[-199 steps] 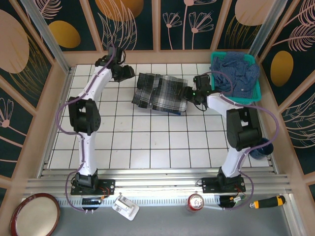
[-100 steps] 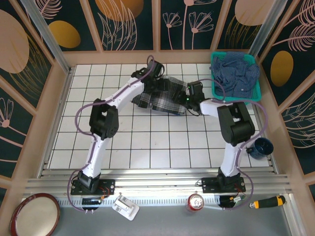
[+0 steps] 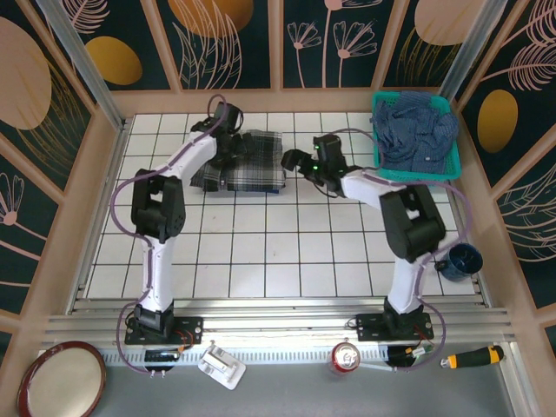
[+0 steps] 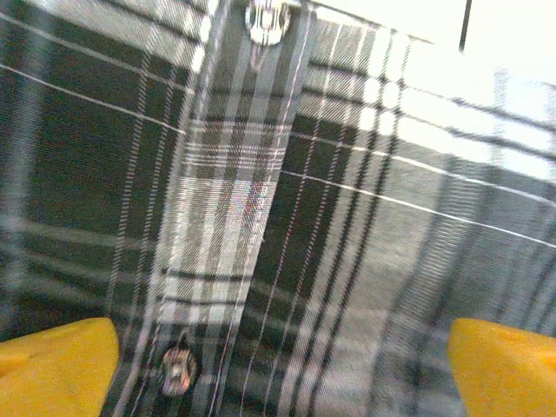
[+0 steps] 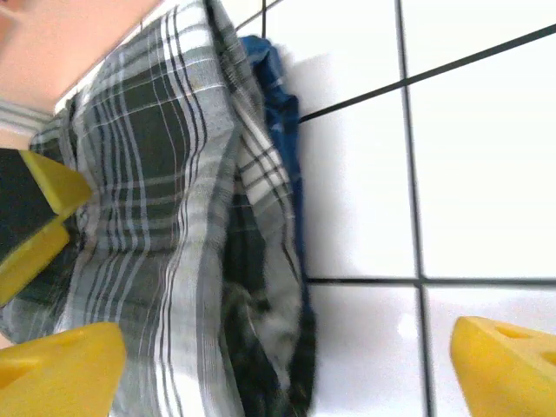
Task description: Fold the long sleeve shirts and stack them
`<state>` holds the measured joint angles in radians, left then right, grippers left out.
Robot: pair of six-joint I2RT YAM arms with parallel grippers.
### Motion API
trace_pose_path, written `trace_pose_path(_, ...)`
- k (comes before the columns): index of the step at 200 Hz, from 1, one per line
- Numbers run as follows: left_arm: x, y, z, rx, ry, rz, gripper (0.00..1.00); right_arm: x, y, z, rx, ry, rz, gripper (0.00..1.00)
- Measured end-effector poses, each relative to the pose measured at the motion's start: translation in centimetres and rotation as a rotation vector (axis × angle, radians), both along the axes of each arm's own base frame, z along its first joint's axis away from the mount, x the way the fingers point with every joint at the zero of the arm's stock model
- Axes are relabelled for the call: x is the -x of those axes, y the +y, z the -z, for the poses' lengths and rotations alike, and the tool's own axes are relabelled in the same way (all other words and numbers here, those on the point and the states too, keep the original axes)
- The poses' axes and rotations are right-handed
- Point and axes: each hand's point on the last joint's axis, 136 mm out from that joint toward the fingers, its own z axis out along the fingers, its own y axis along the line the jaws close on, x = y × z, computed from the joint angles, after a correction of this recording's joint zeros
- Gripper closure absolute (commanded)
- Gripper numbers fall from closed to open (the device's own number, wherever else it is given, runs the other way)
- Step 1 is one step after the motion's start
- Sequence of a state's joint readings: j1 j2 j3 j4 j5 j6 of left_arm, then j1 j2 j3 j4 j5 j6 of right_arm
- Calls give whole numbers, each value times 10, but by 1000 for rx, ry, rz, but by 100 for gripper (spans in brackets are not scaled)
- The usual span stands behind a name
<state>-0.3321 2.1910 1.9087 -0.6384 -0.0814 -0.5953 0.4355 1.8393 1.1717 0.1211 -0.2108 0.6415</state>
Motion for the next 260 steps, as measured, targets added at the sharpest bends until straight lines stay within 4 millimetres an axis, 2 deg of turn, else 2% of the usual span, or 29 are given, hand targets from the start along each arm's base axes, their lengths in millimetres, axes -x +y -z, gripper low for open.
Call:
trace_pose_path(15, 7, -2, -27, -38, -45, -6, 1, 19, -35, -23, 18, -33, 58, 1)
trace_pose_path(27, 14, -19, -51, -69, -88, 13, 1, 37, -68, -42, 30, -71, 123, 1)
trace_pose_path(38, 20, -48, -74, -88, -140, 49, 1, 53, -95, -56, 40, -108, 178, 1)
trace_pose_path(56, 32, -101, -99, -108, -209, 116, 1, 77, -122, -57, 49, -129, 228, 1)
trace_pose_path(64, 35, -125, -99, -124, -225, 143, 1, 89, -131, -52, 53, -124, 241, 1)
trace_pose_path(71, 35, -138, -96, -147, -233, 148, 1, 98, -138, -44, 59, -109, 251, 1)
trace_pose_path(75, 35, -142, -93, -161, -235, 147, 1, 103, -141, -39, 64, -98, 255, 1)
trace_pose_path(86, 31, -142, -67, -236, -213, 124, 1, 115, -149, -28, 75, -72, 266, 1)
trace_pose_path(102, 28, -117, -13, -377, -124, 76, 1, 126, -157, -16, 86, -45, 280, 1)
trace_pose_path(116, 32, -77, 42, -502, -15, 41, 1, 130, -162, -14, 89, -40, 288, 1)
trace_pose_path(128, 38, -44, 75, -567, 48, 21, 1, 131, -165, -15, 91, -42, 294, 1)
trace_pose_path(150, 33, -1, 61, -591, 23, -20, 1, 132, -167, -17, 94, -44, 298, 1)
trace_pose_path(162, 28, 31, 56, -612, 34, -33, 1, 132, -167, -16, 98, -44, 295, 1)
trace_pose_path(187, 11, 96, 60, -641, 65, -86, 1, 134, -169, -15, 110, -36, 294, 1)
trace_pose_path(206, -2, 138, 59, -633, 72, -123, 1, 134, -171, -16, 122, -30, 304, 1)
trace_pose_path(229, -14, 178, 56, -632, 84, -154, 1, 133, -176, -19, 134, -27, 323, 1)
trace_pose_path(260, -44, 212, 54, -614, 63, -181, 1, 132, -180, -24, 148, -29, 336, 1)
